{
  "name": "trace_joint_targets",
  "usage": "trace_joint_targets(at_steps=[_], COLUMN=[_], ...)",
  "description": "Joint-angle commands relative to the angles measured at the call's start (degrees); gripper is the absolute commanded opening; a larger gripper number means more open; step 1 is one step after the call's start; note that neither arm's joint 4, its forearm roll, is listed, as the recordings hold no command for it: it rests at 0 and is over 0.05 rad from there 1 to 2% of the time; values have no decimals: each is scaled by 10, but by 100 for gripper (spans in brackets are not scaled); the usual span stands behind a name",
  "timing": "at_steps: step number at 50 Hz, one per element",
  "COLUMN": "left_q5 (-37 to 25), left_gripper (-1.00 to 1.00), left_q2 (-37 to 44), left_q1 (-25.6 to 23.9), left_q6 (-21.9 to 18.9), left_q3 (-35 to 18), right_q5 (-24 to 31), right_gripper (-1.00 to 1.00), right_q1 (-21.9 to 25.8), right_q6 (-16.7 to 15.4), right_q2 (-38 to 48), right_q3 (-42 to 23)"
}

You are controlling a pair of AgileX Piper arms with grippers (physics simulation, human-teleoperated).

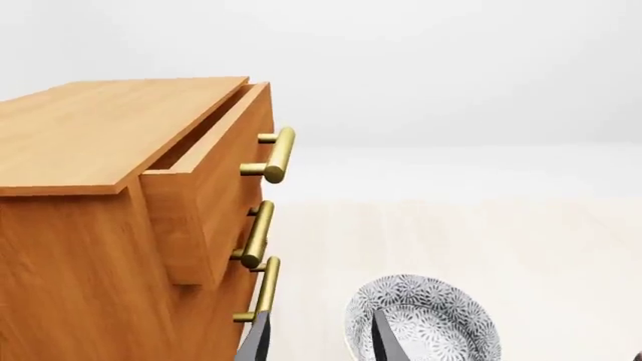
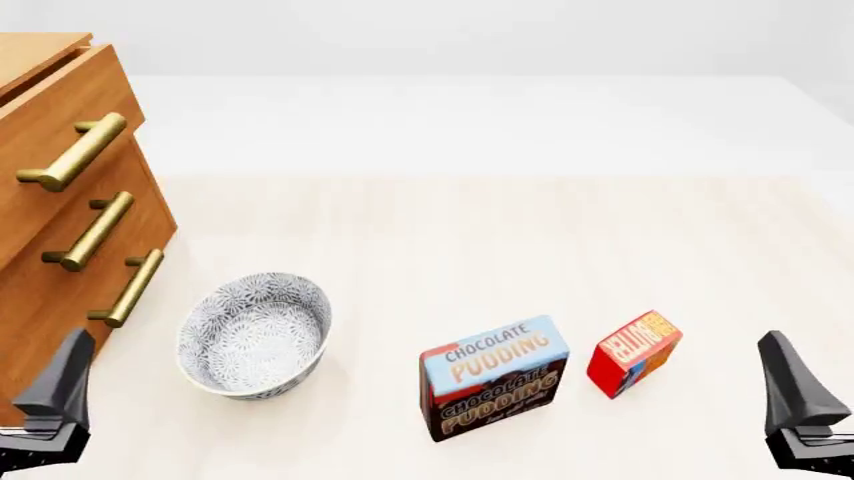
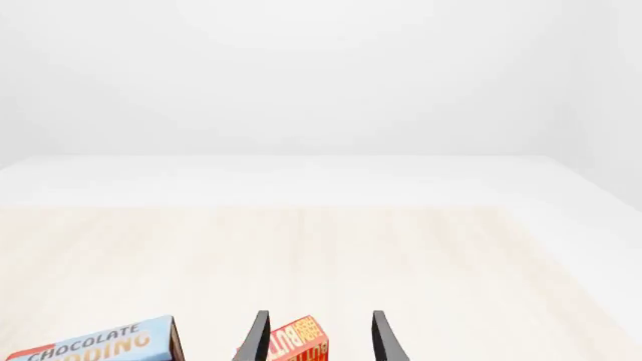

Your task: Put the butter at the back in the top drawer of the cabinet and close it.

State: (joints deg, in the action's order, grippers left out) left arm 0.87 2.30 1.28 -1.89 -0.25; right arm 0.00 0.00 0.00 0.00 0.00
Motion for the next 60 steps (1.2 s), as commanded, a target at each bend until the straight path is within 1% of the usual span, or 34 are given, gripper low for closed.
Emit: trace_joint_targets(at_steps=[1, 8, 9, 11, 12, 13, 14, 15, 16, 17, 18, 20, 25, 26, 27, 28, 29, 30, 31, 32, 33, 34, 40, 41, 42, 43, 48, 51, 52, 54, 55, 57, 59, 60], left_q5=[-4, -3, -3, -4, -17, -153, -157, -150, -143, -148, -164, -174, -228, -232, -240, -247, -247, -256, -256, -258, -259, -260, -245, -245, -238, -237, -230, -231, -230, -230, -233, -233, -237, -232], left_gripper=[100, 100, 100, 100, 100, 100, 100, 100, 100, 100, 100, 100, 100, 100, 100, 100, 100, 100, 100, 100, 100, 100, 100, 100, 100, 100, 100, 100, 100, 100, 100, 100, 100, 100], left_q2=[-8, -8, -8, -14, -12, 2, 29, 56, 63, 60, 49, 47, 28, 29, 28, 21, 21, 27, 27, 33, 32, 34, 55, 55, 64, 64, 74, 90, 91, 91, 99, 99, 106, 105], left_q1=[-9, -22, -22, -30, -31, -34, -32, -23, -34, -35, -31, -31, -30, -40, -53, -51, -51, -47, -47, -50, -50, -50, -47, -47, -47, -47, -46, -47, -48, -48, -40, -35, -34, -33], left_q6=[-33, -77, -77, -96, -103, -123, -130, -138, -156, -163, -175, -180, -231, -236, -251, -263, -263, -276, -276, -290, -290, -299, -346, -346, -361, -361, -398, -404, -412, -412, -421, -440, -444, -462], left_q3=[-1, 0, 0, 1, -12, -159, -182, -187, -193, -198, -208, -216, -252, -257, -261, -264, -264, -274, -274, -281, -281, -281, -267, -267, -263, -262, -257, -270, -272, -272, -281, -283, -289, -283], right_q5=[0, 0, 0, 0, 0, 0, 0, 0, 0, 0, 0, 0, 0, 0, 0, 0, 0, 0, 0, 0, 0, 0, 0, 0, 0, 0, 0, 0, 0, 0, 0, 0, 0, 0], right_gripper=[100, 100, 100, 100, 100, 100, 100, 100, 100, 100, 100, 100, 100, 100, 100, 100, 100, 100, 100, 100, 100, 100, 100, 100, 100, 100, 100, 100, 100, 100, 100, 100, 100, 100], right_q1=[0, 0, 0, 0, 0, 0, 0, 0, 0, 0, 0, 0, 0, 0, 0, 0, 0, 0, 0, 0, 0, 0, 0, 0, 0, 0, 0, 0, 0, 0, 0, 0, 0, 0], right_q6=[0, 0, 0, 0, 0, 0, 0, 0, 0, 0, 0, 0, 0, 0, 0, 0, 0, 0, 0, 0, 0, 0, 0, 0, 0, 0, 0, 0, 0, 0, 0, 0, 0, 0], right_q2=[0, 0, 0, 0, 0, 0, 0, 0, 0, 0, 0, 0, 0, 0, 0, 0, 0, 0, 0, 0, 0, 0, 0, 0, 0, 0, 0, 0, 0, 0, 0, 0, 0, 0], right_q3=[0, 0, 0, 0, 0, 0, 0, 0, 0, 0, 0, 0, 0, 0, 0, 0, 0, 0, 0, 0, 0, 0, 0, 0, 0, 0, 0, 0, 0, 0, 0, 0, 0, 0])
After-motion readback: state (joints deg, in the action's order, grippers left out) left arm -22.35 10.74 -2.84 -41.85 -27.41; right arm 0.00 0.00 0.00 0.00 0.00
